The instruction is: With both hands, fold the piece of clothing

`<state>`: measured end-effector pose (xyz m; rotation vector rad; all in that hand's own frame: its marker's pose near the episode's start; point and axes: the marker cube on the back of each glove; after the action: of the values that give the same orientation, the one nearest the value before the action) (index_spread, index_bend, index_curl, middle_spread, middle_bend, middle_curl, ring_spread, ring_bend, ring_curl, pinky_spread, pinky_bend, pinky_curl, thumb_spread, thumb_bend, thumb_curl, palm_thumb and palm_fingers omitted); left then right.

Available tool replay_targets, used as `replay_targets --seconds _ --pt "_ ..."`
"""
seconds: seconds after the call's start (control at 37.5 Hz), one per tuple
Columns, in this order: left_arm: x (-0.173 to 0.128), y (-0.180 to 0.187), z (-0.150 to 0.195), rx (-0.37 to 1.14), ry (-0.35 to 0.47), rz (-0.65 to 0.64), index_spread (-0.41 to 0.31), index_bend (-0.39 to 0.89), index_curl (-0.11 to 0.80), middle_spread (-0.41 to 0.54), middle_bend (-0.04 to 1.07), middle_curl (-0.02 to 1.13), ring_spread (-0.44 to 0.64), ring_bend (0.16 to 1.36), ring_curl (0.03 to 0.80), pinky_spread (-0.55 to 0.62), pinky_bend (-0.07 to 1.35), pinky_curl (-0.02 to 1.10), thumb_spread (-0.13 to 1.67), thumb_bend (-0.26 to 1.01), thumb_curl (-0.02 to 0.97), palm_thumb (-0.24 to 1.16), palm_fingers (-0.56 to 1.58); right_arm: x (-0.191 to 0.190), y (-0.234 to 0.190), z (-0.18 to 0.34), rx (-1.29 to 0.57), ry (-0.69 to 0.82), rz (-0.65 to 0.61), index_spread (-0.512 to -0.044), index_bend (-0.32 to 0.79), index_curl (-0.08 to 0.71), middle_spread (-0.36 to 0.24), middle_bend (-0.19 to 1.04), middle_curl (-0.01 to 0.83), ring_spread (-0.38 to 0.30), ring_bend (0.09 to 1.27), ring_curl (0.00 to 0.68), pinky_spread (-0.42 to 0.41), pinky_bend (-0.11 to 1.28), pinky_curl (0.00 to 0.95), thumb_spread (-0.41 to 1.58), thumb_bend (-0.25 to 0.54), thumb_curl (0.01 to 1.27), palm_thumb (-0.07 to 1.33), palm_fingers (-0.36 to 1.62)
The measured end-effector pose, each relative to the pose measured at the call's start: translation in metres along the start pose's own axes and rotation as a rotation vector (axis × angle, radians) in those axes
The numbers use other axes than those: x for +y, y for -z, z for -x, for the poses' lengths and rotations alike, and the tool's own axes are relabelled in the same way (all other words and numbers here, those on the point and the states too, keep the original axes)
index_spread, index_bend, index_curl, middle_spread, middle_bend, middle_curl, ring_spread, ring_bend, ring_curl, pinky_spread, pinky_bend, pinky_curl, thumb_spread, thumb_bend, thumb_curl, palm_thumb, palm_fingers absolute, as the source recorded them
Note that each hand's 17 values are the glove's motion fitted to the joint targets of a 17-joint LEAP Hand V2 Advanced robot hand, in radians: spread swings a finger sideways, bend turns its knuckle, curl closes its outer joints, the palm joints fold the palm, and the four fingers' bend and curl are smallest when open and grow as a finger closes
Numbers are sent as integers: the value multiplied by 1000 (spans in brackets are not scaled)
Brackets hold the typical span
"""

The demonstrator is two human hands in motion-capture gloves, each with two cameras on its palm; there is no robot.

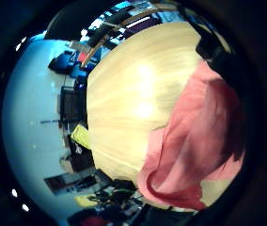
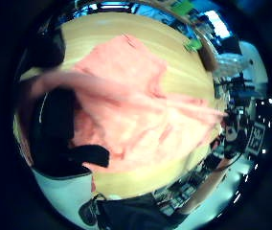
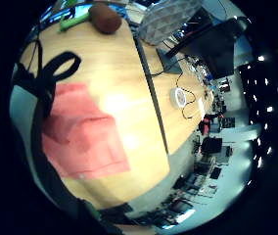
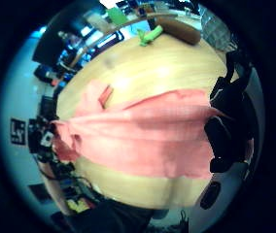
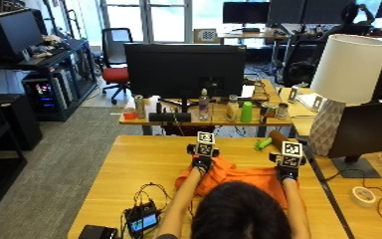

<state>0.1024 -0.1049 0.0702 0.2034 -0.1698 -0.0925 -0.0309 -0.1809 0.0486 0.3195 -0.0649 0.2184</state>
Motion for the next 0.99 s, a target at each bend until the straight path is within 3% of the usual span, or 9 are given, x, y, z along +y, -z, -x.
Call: replay_targets --seconds 0.03,0.08,0.19,0.32,0.48,0.69,0.99 --pt "-5 -2 2 3 26 -37 -247 214 481 -239 218 473 -207 294 402 -113 201 298 1351 26 340 557 789 0 -5 -2 1 -21 -7 -270 168 421 -191 407 495 -230 678 462 -303 603 425 1045 -7 314 1123 1286" --pt "-16 -1 7 13 69 -127 -214 151 474 -178 126 485 -172 352 436 -77 247 333 1371 4 326 516 641 2 -12 -8 8 -65 -3 -274 142 412 -191 407 494 -233 655 456 -306 596 422 1063 -9 312 1120 1227" --pt "-20 3 8 84 49 -190 -171 154 456 -98 78 421 -90 374 432 30 224 328 1405 -11 309 473 505 5 -16 -18 19 -86 5 -280 106 387 -186 368 481 -230 628 445 -293 587 414 1094 -13 306 1108 1146" --pt "-7 9 7 158 47 -175 -132 151 434 -22 90 356 -15 408 416 127 248 324 1443 -24 280 401 443 14 -14 -44 75 -135 61 -285 89 357 -179 326 468 -230 600 435 -272 571 407 1119 -18 300 1086 1106" --pt "23 13 -6 251 -2 -195 -98 143 412 44 103 316 54 462 415 206 298 337 1420 -40 232 267 367 -22 -63 -72 -33 -53 128 -292 73 320 -176 288 458 -227 577 428 -255 552 398 1150 -27 286 1034 1072" --pt "66 5 -30 350 -106 -137 -66 154 395 110 120 282 143 501 411 304 334 349 1366 -27 209 185 272 17 -82 -100 -30 -126 307 -313 43 269 -127 221 446 -156 514 431 -115 543 411 1178 -63 242 820 678" --pt "82 -24 -38 258 -128 -53 -51 153 375 157 139 257 235 545 396 380 368 354 1296 -19 202 147 183 36 -139 -112 -14 -253 439 -306 54 199 -58 179 418 -72 503 399 9 606 390 1173 -29 227 696 575"
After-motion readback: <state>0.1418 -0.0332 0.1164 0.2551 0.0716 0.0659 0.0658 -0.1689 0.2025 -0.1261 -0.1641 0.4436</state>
